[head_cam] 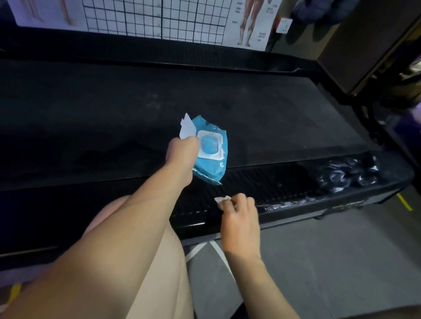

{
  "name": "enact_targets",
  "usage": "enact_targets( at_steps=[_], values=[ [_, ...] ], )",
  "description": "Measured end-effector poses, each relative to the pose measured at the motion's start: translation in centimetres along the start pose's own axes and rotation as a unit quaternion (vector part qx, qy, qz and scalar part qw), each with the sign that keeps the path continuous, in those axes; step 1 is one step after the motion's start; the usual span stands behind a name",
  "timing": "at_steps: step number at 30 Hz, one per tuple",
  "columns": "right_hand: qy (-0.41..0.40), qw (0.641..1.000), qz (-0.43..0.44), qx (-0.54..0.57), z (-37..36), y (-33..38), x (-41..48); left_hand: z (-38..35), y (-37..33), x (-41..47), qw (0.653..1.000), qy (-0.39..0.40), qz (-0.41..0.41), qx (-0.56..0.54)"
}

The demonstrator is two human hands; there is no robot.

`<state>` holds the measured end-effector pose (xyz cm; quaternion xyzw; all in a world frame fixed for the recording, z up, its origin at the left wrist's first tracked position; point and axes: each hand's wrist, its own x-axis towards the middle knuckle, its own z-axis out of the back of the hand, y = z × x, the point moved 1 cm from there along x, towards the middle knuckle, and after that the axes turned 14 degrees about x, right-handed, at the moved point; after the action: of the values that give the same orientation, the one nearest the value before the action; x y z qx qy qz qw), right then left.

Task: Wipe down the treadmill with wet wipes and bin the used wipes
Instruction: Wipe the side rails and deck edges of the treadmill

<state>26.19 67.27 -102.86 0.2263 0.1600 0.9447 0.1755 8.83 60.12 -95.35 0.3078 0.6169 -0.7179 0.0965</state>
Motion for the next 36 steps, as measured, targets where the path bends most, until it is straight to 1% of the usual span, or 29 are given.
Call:
enact_targets(
  at_steps=[2, 5, 8, 10, 12, 14, 18, 21, 24, 26, 29, 32, 34, 36],
  values=[
    [0.030, 0.999, -0.021, -0.001, -1.3, 0.6, 0.1, 0.0, 0.1, 0.2, 1.000, -0.002, 0.000, 0.002],
    [0.058, 0.992, -0.078, 0.076, -2.2, 0.9, -0.8, -0.1, 0.0, 0.4, 1.000, -0.003, 0.003, -0.001],
    [0.037, 0.976, -0.125, 0.175, -1.5, 1.3, -1.8, -0.3, -0.3, 0.5, 1.000, 0.004, 0.001, -0.013],
    [0.009, 0.956, -0.172, 0.237, -0.8, 1.0, -1.6, -0.6, -0.4, 0.4, 1.000, 0.011, -0.008, -0.018],
    [-0.001, 0.937, -0.222, 0.270, -0.4, 0.5, -0.9, -0.7, -0.4, 0.3, 1.000, 0.014, -0.009, -0.019],
    [0.014, 0.926, -0.244, 0.288, -0.4, -0.1, -0.6, -0.5, -0.3, 0.1, 1.000, 0.015, -0.005, -0.023],
    [0.014, 0.934, -0.224, 0.279, -1.0, -0.4, -0.5, -0.2, -0.5, 0.0, 0.999, 0.011, 0.004, -0.033],
    [0.019, 0.952, -0.190, 0.240, -1.5, 0.2, -0.5, -0.2, -0.6, -0.2, 0.999, 0.013, 0.000, -0.033],
    [0.017, 0.953, -0.167, 0.253, -2.0, 0.7, -0.3, -0.4, -0.6, -0.3, 1.000, 0.011, -0.002, -0.024],
    [-0.002, 0.954, -0.167, 0.250, -2.4, 0.5, -0.1, -0.5, -0.6, -0.3, 1.000, 0.008, 0.000, -0.021],
    [-0.032, 0.970, -0.148, 0.190, -3.0, 0.2, -0.4, -0.5, -0.7, -0.4, 1.000, 0.011, -0.004, -0.027],
    [-0.084, 0.972, -0.133, 0.175, -3.2, -0.3, -1.3, -0.5, -0.8, -0.5, 0.999, 0.014, -0.009, -0.036],
    [-0.118, 0.966, -0.157, 0.167, -3.0, -1.2, -1.5, -0.4, -0.9, -0.6, 0.999, 0.014, -0.012, -0.038],
    [-0.127, 0.964, -0.180, 0.146, -2.7, -2.2, -1.1, -0.4, -0.8, -0.6, 0.999, 0.015, -0.012, -0.037]
  ],
)
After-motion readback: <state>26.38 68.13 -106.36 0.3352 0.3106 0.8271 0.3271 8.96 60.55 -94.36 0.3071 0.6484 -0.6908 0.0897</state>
